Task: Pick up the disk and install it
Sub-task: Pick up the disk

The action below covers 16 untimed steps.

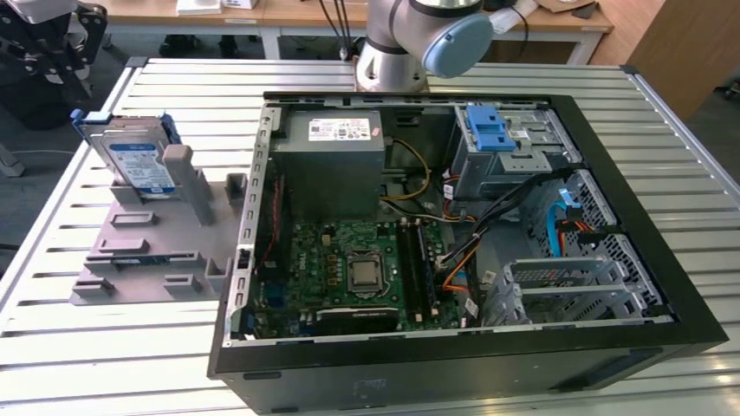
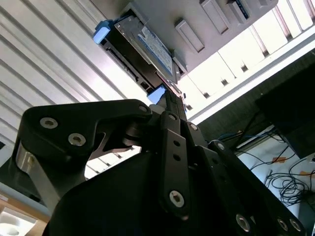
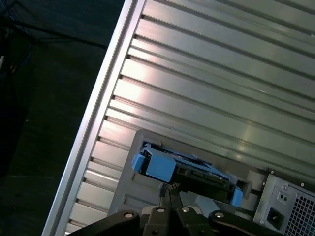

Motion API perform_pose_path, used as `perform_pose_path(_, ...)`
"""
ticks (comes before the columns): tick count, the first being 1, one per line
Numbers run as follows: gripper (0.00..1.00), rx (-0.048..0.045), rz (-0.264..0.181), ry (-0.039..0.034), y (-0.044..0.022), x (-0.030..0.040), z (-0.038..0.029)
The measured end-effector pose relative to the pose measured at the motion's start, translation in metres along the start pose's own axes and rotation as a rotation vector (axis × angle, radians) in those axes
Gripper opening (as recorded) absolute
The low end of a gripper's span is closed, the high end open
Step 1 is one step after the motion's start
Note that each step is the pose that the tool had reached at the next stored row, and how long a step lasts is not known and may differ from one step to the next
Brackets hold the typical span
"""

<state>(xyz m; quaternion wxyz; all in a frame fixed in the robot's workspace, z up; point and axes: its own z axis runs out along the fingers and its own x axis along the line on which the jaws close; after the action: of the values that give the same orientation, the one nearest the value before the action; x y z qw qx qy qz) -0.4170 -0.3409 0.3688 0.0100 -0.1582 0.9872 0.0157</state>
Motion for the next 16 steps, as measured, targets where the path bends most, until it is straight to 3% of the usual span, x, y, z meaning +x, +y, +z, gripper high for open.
perform_pose_path(5, 0.11, -0.0004, -0.015, 0.0005, 0.0000, 0.0000, 0.0000)
perform_pose_path(16, 0.11, -0.0022, -0.196, 0.0064, 0.0000, 0.0002, 0.0004)
